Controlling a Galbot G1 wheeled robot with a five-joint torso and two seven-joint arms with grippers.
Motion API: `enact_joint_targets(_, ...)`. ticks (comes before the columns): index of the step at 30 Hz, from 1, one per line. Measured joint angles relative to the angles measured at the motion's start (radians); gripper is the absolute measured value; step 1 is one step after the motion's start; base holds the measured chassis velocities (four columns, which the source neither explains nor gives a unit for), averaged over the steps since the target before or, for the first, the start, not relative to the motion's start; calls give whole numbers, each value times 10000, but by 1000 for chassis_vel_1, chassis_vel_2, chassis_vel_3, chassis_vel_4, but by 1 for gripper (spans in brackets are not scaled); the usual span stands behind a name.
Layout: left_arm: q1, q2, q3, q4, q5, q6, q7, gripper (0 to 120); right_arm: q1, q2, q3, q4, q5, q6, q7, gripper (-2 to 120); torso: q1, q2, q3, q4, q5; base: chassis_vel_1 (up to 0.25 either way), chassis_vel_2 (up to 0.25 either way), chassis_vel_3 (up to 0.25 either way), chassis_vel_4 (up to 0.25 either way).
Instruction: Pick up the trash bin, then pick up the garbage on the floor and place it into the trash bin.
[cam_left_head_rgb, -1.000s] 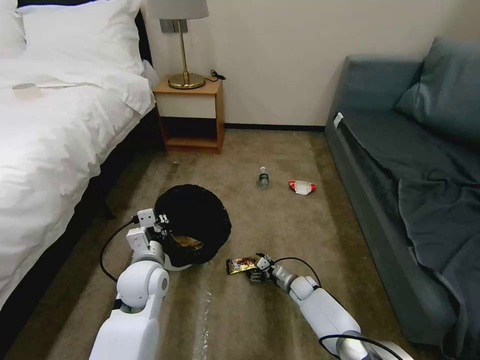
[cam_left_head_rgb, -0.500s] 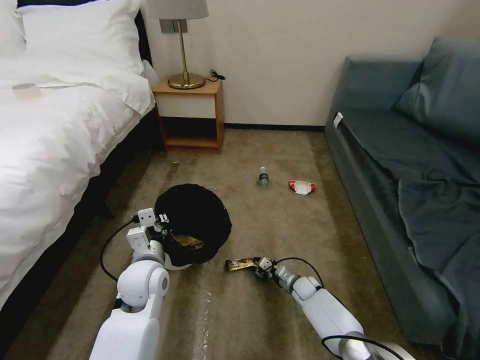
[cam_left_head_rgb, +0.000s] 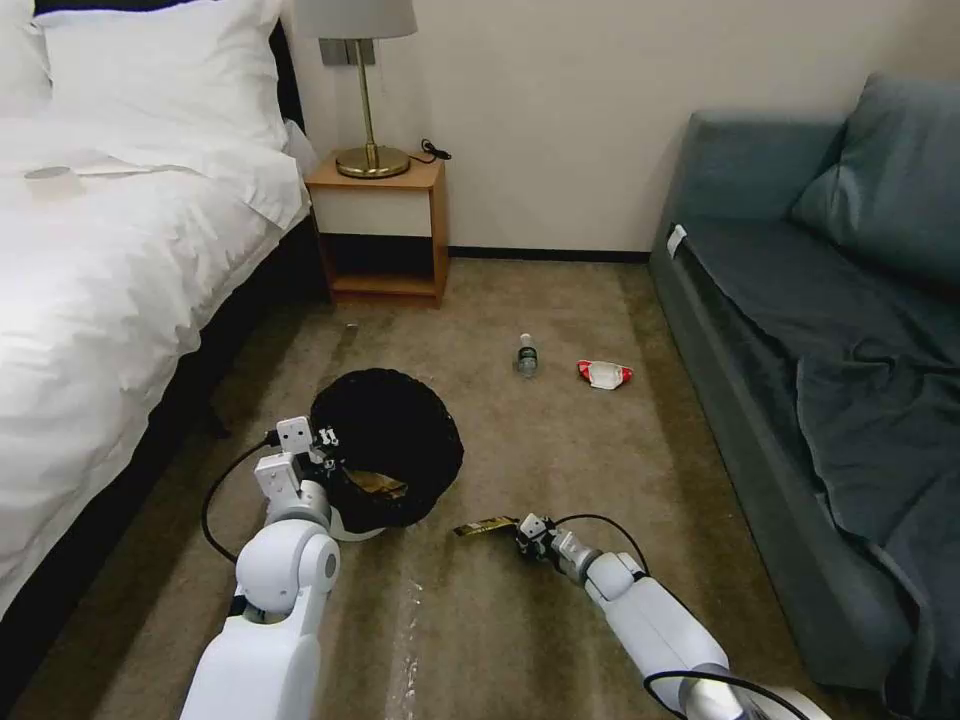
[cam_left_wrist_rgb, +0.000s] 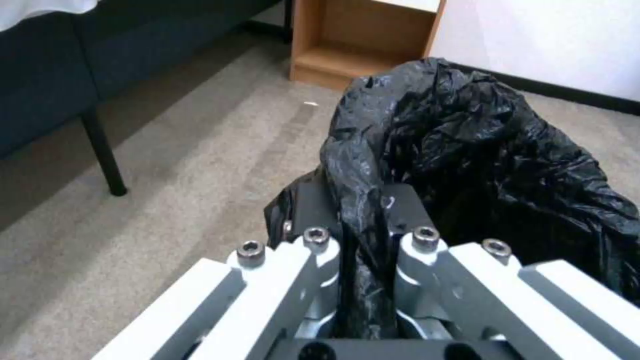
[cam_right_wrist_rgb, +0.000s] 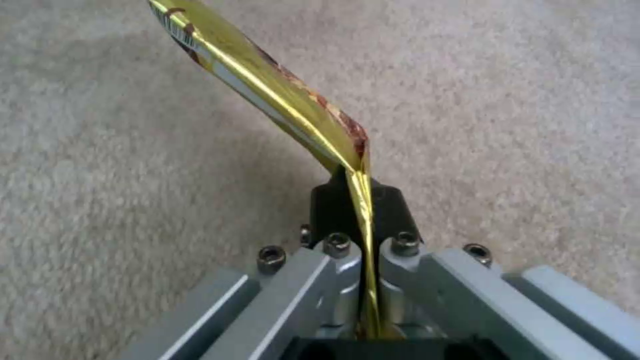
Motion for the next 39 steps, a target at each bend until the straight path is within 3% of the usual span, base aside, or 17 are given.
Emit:
enact_joint_targets(6,-48,15,-14,137,-49,-62,25,5,-186,-174,735,782,589,-43,324,0,0,0,0,0,-1,0,0,0,0)
enact_joint_targets(12,-185,58,89,374,-80,-147,73,5,-447,-554,1634,2486,2208,-540,1109,0,0,1,0,-1,-1,0,0,0,0)
enact_joint_targets(21,-352,154,260,412,-189,-123,67,5,-702,-868,1789,4577,3180,-876,1981,0,0,0,0,-3,0,0,0,0,0)
enact_joint_targets(30,-364,58,355,572,-182,-126,56,5,-327,-935,61,6373,3885,-985,3287,0,0,0,0,1,-2,0,0,0,0)
enact_joint_targets(39,-566,-142,374,846,-172,-223,63,5,-247,-667,-2616,8621,6084,-1923,4764,0,0,1,0,2,-3,0,0,0,0)
